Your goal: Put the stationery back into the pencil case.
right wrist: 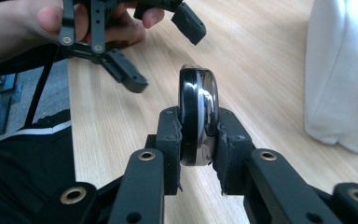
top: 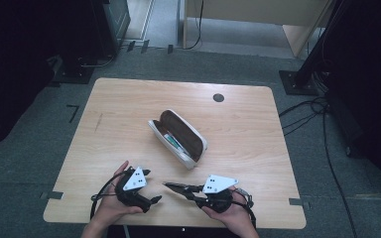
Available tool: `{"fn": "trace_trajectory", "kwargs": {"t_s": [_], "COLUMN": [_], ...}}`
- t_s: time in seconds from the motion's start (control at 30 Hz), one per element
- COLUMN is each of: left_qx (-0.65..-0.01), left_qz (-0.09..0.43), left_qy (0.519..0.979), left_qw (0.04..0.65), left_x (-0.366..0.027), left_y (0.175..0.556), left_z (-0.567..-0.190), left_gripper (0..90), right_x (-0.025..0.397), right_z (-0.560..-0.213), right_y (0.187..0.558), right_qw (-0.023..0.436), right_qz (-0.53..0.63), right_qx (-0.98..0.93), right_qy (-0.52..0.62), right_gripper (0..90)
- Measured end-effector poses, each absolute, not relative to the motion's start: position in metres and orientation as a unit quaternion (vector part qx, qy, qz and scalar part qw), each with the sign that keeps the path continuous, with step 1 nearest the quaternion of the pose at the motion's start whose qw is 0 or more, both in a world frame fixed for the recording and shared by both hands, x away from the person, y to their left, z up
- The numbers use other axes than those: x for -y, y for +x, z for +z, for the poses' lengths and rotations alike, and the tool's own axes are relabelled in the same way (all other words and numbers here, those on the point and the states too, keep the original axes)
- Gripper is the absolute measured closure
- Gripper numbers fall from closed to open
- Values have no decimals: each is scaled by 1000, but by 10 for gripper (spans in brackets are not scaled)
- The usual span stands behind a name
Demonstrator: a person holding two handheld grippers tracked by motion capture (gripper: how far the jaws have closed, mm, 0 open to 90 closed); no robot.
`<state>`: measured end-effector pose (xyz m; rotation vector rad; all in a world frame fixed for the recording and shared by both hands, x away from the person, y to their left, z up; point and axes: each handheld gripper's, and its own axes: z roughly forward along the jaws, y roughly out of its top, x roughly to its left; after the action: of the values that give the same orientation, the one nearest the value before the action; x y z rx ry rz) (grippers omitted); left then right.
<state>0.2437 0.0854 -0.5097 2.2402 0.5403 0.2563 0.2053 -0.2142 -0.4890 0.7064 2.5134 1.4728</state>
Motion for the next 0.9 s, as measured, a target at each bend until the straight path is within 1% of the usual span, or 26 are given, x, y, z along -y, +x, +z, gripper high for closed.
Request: {"fn": "trace_trajectory", "kwargs": {"t_s": [0.1, 0.27, 0.5, 0.73, 0.9], "left_qx": [-242, -291, -350, -418, -454], "left_qz": [129, 136, 175, 204, 221], "left_qy": [878, 859, 848, 820, 807], "left_qw": [392, 398, 356, 334, 308], "left_x": [-96, -113, -146, -185, -198], "left_y": [243, 247, 253, 258, 260], "left_z": [-509, -507, -510, -512, -513], "left_gripper": [0, 0, 0, 0, 0], "right_x": [214, 215, 213, 204, 201], "right_z": [-480, -465, -447, -434, -424], "right_y": [203, 202, 204, 208, 212], "right_qw": [85, 96, 108, 114, 118], "right_qz": [497, 510, 527, 536, 543], "right_qx": [-831, -819, -806, -800, -793], "right_qy": [236, 244, 249, 242, 248], "right_gripper": [740, 740, 740, 740, 740]}}
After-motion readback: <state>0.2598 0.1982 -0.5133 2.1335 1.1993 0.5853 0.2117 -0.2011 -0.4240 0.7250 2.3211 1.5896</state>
